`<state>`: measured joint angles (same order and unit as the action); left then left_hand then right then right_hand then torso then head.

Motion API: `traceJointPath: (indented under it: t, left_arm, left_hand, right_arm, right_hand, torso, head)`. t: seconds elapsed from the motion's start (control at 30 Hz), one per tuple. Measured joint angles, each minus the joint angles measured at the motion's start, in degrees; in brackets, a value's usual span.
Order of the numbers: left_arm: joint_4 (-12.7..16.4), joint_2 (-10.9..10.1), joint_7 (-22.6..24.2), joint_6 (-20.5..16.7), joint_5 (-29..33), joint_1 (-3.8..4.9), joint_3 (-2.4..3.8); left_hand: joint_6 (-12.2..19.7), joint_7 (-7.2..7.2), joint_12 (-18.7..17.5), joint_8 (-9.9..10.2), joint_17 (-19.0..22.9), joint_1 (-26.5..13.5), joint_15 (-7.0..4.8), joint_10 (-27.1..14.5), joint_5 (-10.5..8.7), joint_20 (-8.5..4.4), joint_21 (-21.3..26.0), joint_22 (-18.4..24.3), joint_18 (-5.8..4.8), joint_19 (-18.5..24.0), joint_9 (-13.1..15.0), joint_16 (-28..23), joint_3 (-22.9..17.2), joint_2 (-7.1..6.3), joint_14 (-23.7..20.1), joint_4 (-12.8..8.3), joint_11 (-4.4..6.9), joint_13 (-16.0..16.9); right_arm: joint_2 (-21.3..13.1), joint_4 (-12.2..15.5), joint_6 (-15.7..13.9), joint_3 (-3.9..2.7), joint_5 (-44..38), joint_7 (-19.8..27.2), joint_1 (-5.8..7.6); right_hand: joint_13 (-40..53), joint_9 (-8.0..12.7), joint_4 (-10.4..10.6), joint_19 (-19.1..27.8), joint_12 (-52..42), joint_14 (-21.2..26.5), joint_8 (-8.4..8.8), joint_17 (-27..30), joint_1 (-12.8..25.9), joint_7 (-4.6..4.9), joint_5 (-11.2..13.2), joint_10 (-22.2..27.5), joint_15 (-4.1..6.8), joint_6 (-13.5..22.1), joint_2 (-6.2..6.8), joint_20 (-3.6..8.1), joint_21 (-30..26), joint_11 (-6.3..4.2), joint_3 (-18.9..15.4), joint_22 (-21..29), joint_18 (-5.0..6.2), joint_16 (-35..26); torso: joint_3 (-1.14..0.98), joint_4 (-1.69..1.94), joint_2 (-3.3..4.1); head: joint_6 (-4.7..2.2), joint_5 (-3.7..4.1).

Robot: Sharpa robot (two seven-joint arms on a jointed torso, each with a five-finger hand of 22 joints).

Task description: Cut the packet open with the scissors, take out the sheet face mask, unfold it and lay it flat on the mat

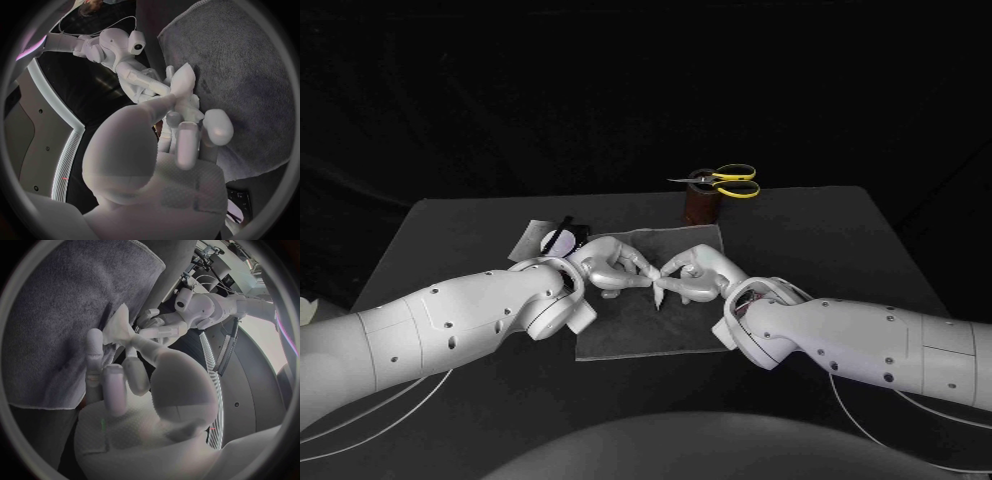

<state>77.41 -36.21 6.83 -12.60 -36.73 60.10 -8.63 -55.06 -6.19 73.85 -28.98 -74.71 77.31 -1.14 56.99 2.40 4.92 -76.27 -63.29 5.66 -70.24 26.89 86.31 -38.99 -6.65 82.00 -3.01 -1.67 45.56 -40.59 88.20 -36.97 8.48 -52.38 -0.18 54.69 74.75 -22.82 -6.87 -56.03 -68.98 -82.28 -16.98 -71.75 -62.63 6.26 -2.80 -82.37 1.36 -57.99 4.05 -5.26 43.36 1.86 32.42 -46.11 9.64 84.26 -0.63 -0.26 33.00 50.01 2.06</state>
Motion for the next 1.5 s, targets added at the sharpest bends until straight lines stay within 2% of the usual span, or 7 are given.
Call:
traceJointPath:
  t: [0.13, 0.63, 0.73, 0.87, 0.97, 1.1, 1.5]
  left_arm:
    - [0.0, -0.1, 0.0, 0.0, 0.2, 0.0, 0.0]
    - [0.0, -0.2, 0.0, 0.2, 0.8, 0.0, 0.0]
    - [0.0, -0.2, 0.0, 0.2, 0.9, 0.0, 0.0]
    - [0.1, -0.2, 0.0, 0.3, 1.0, 0.0, 0.0]
    - [0.1, -0.3, 0.0, 0.4, 1.1, 0.01, 0.0]
    - [0.1, -0.3, 0.0, 0.5, 1.1, 0.03, 0.03]
    - [0.1, -0.3, 0.0, 0.8, 0.9, 0.08, 0.08]
  left_hand:
    - [0.1, 0.08, 0.0, -0.1, -0.1, -0.6, 0.0, 0.0, -0.01, -0.03, 0.0, 0.0, 0.0, 0.0, 0.0, 0.0, -0.3, 0.03, 0.0, 0.0, 0.0, -0.1]
    - [0.3, 0.27, 0.0, -1.2, 0.1, -2.8, 0.0, 0.0, 0.27, -0.12, 0.0, 0.2, -0.01, 0.1, 0.5, 0.0, -0.5, 0.08, 0.0, 0.7, -0.01, -1.5]
    - [0.3, 0.29, 0.0, -1.4, 0.1, -2.9, 0.0, 0.0, 0.26, -0.12, 0.0, 0.2, -0.01, 0.1, 0.5, 0.0, -0.5, 0.14, 0.0, 0.7, -0.01, -1.5]
    - [0.4, 0.37, 0.0, -1.4, 0.0, -2.9, 0.01, 0.0, 0.26, -0.12, 0.0, 0.2, 0.0, 0.1, 0.5, 0.0, -0.5, 0.2, 0.0, 0.7, -0.01, -1.5]
    - [0.5, 0.46, 0.0, -1.4, 0.0, -2.9, 0.01, 0.0, 0.26, -0.11, 0.0, 0.2, 0.0, 0.1, 0.5, 0.0, -0.5, 0.21, 0.0, 0.7, -0.01, -1.5]
    - [0.5, 0.48, 0.0, -1.4, 0.0, -3.2, 0.01, 0.0, 0.27, -0.11, 0.0, 0.2, 0.0, 0.1, 1.2, 0.0, -0.5, 0.0, 0.0, 0.7, -0.01, -1.5]
    - [0.8, 0.59, 0.0, -1.6, -0.1, -3.2, 0.01, 0.0, 0.26, -0.11, 0.0, 0.2, -0.01, 0.1, 1.3, 0.0, -0.4, -0.01, 0.0, 0.6, -0.02, -1.4]
  right_arm:
    - [-0.2, 0.3, 0.5, 0.0, 0.2, 1.1, 0.0]
    - [0.4, -0.6, 1.5, -0.03, 0.3, 2.6, 0.01]
    - [0.5, -0.7, 1.8, -0.03, 0.2, 2.5, 0.01]
    - [0.7, -0.9, 1.7, -0.03, 0.3, 2.5, 0.01]
    - [0.8, -1.0, 1.5, -0.03, 0.5, 2.6, 0.01]
    - [0.8, -1.1, 1.1, -0.03, 1.0, 2.8, -0.02]
    - [1.0, -1.2, 0.3, 0.0, 2.3, 3.3, -0.07]
  right_hand:
    - [-1.9, 1.1, 0.5, 1.0, 3.0, 2.2, 1.6, 3.0, 0.2, 1.17, 0.0, 2.1, -0.95, 1.4, 1.58, -0.6, -1.3, 0.91, -2.4, 0.6, -0.03, -1.0]
    - [-2.5, 1.3, 1.1, 1.2, 3.6, 2.7, 1.6, 3.8, 0.2, 1.27, 0.0, 2.5, -1.05, 1.5, 2.01, -0.8, -1.8, 0.96, -3.6, 0.9, -0.37, -1.1]
    - [-2.4, 1.3, 1.3, 1.2, 3.6, 2.7, 1.6, 3.4, 0.1, 0.75, 0.0, 2.5, -1.05, 0.9, 1.96, -0.79, -2.0, 0.96, -3.9, 1.0, -0.38, -1.1]
    - [-1.4, 1.2, 1.7, 1.2, 2.0, 2.3, 1.41, 2.0, -1.1, 0.17, 0.0, 2.0, -0.7, -0.3, 0.56, -0.79, -2.1, 0.46, -4.2, 1.0, -0.38, -0.6]
    - [-0.5, 1.1, 2.8, 0.4, 0.5, 1.3, 0.75, 0.6, -1.0, -0.36, 0.0, 1.2, -0.11, -1.4, -1.37, -0.66, -2.1, -0.28, -4.2, 1.0, 0.15, -0.1]
    - [0.1, 0.8, 3.3, -0.2, -0.8, 0.4, 0.17, -0.9, -1.6, -1.15, 0.0, 0.4, 0.42, -2.2, -2.57, -0.47, -2.1, -0.9, -3.9, 1.0, 0.34, 0.4]
    - [0.3, 0.3, 3.0, -0.7, -1.9, -0.4, -0.7, -2.3, -2.5, -1.72, 0.0, -0.5, 1.22, -3.2, -3.37, 0.01, -2.1, -1.6, -3.3, 0.9, 0.44, 0.7]
  torso:
    - [0.0, 0.01, 0.0]
    - [0.0, 0.03, 0.0]
    - [0.0, 0.03, 0.01]
    - [0.0, 0.04, 0.02]
    - [-0.01, 0.05, 0.02]
    - [0.0, 0.05, 0.02]
    - [-0.03, 0.02, 0.02]
  head:
    - [0.0, -0.06]
    - [0.0, -0.13]
    - [0.0, -0.12]
    - [0.0, -0.1]
    - [0.0, -0.1]
    - [0.0, -0.11]
    - [0.0, -0.13]
